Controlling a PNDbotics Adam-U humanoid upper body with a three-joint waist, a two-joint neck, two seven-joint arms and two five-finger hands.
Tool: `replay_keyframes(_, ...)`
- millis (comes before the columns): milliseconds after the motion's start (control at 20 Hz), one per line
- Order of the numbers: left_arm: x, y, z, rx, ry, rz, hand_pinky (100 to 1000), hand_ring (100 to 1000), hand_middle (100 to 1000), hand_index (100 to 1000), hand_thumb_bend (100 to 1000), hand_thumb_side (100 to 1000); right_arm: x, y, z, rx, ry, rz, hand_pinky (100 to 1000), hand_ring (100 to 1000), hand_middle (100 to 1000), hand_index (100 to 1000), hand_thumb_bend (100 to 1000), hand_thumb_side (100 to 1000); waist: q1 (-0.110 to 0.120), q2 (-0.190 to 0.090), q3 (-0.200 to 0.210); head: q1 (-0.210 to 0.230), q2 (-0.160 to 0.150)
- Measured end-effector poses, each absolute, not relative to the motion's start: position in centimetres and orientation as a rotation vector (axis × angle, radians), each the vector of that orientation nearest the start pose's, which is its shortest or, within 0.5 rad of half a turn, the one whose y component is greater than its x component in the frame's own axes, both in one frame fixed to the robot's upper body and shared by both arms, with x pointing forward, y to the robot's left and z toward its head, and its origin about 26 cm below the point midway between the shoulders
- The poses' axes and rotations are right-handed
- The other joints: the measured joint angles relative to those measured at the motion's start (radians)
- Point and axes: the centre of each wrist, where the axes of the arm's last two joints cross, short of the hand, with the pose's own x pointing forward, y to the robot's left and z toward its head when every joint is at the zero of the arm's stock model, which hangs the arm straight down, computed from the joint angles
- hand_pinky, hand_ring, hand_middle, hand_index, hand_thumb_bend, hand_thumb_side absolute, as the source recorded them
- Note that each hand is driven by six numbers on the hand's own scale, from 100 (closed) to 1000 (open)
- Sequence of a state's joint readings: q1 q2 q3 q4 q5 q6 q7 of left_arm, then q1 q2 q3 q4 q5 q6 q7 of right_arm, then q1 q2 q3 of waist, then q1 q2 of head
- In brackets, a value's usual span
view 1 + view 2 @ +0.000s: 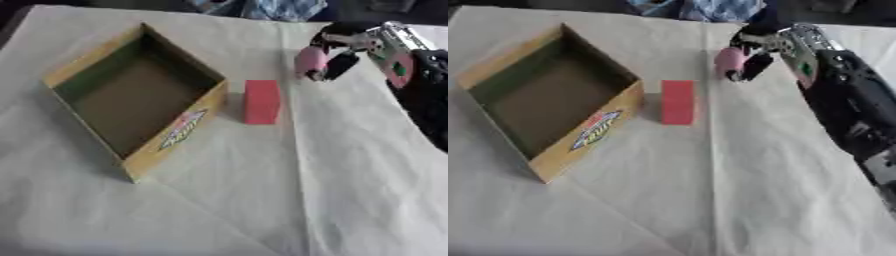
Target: Pick up objects on the table and place them in the box.
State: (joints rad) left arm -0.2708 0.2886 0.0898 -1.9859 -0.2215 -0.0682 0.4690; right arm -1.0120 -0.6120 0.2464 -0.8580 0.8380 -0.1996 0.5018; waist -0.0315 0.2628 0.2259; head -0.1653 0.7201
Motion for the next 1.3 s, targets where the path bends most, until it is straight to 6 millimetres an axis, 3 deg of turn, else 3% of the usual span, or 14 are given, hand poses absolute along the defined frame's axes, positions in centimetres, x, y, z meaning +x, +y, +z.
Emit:
replay_keyframes(150, 29.8, 28.0, 19.3, 0.692, -2.382, 0.142, 625, 789, 1000, 755, 341, 1000, 47.7, -32.3, 24.3, -0.919, -1.233, 1.572, 751, 691, 592, 719, 185, 299, 0.0, 0.0, 0.0, 0.0, 0.0)
replay_keyframes(350, 29.8, 28.0, 19.3, 0.692, -2.382, 0.142, 626, 789, 1000, 755, 339, 1000, 47.1, -30.4, 27.1, -0.918, -1.351, 1.565, 745, 681, 591, 721, 147, 281, -0.001, 0.0, -0.002, 0.0, 0.0)
replay_keyframes(400, 29.8, 28.0, 19.3, 0.692, -2.382, 0.142, 626, 789, 1000, 755, 339, 1000, 46.9, -29.8, 27.8, -0.913, -1.382, 1.566, 745, 681, 592, 722, 188, 403, -0.001, 0.0, -0.002, -0.001, 0.0)
replay_keyframes(450, 29.8, 28.0, 19.3, 0.692, -2.382, 0.141, 626, 789, 1000, 755, 338, 1000, 46.7, -29.2, 28.6, -0.908, -1.41, 1.57, 744, 681, 593, 723, 142, 280, -0.001, 0.0, -0.002, -0.002, 0.0)
replay_keyframes(700, 29.8, 28.0, 19.3, 0.69, -2.383, 0.14, 626, 789, 1000, 755, 338, 1000, 45.9, -25.1, 31.4, -0.86, -1.518, 1.633, 742, 676, 592, 723, 121, 285, -0.001, -0.002, 0.0, -0.013, 0.0)
replay_keyframes(1300, 30.0, 27.7, 19.5, 0.672, -2.403, 0.127, 628, 790, 1000, 756, 336, 1000, 45.4, -15.2, 32.0, -0.659, -1.646, 1.785, 735, 666, 591, 726, 100, 320, -0.001, -0.003, 0.017, -0.045, 0.0)
